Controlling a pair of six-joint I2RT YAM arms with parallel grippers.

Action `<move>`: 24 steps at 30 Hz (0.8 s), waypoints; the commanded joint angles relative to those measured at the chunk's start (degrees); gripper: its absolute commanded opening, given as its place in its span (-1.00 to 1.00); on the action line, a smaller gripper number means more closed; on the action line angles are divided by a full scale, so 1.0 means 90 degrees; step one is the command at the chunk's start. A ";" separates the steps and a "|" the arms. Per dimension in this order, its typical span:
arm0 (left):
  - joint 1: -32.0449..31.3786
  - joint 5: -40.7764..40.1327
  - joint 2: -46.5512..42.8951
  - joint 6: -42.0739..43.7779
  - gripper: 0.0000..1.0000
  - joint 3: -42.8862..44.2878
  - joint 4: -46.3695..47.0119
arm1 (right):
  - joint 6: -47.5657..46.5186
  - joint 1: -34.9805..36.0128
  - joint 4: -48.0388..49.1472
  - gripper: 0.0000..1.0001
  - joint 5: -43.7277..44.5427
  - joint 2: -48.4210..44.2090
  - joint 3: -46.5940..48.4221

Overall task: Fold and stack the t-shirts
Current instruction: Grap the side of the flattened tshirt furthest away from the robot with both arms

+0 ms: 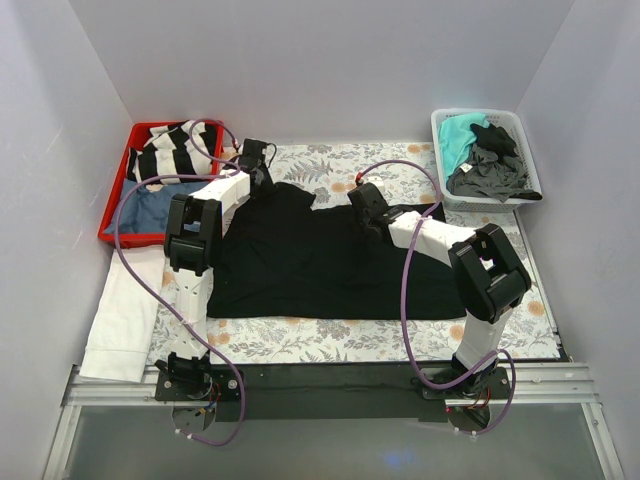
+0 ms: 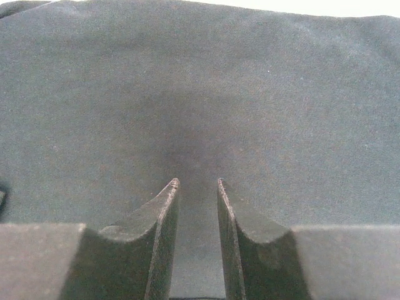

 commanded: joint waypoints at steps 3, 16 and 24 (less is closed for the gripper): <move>-0.0036 -0.0588 -0.0585 -0.0060 -1.00 0.0132 -0.0332 | 0.0083 -0.0004 0.0089 -0.28 -0.0013 -0.0223 -0.0076; -0.0036 -0.1661 -0.1542 -0.0187 -1.00 0.0044 0.0137 | -0.0151 -0.0111 0.0031 -0.26 0.0650 -0.0350 0.0002; -0.0026 -0.2074 -0.1650 -0.0109 -1.00 -0.0112 0.0254 | -0.0356 -0.1097 -0.0076 -0.21 0.0593 -0.0234 0.0226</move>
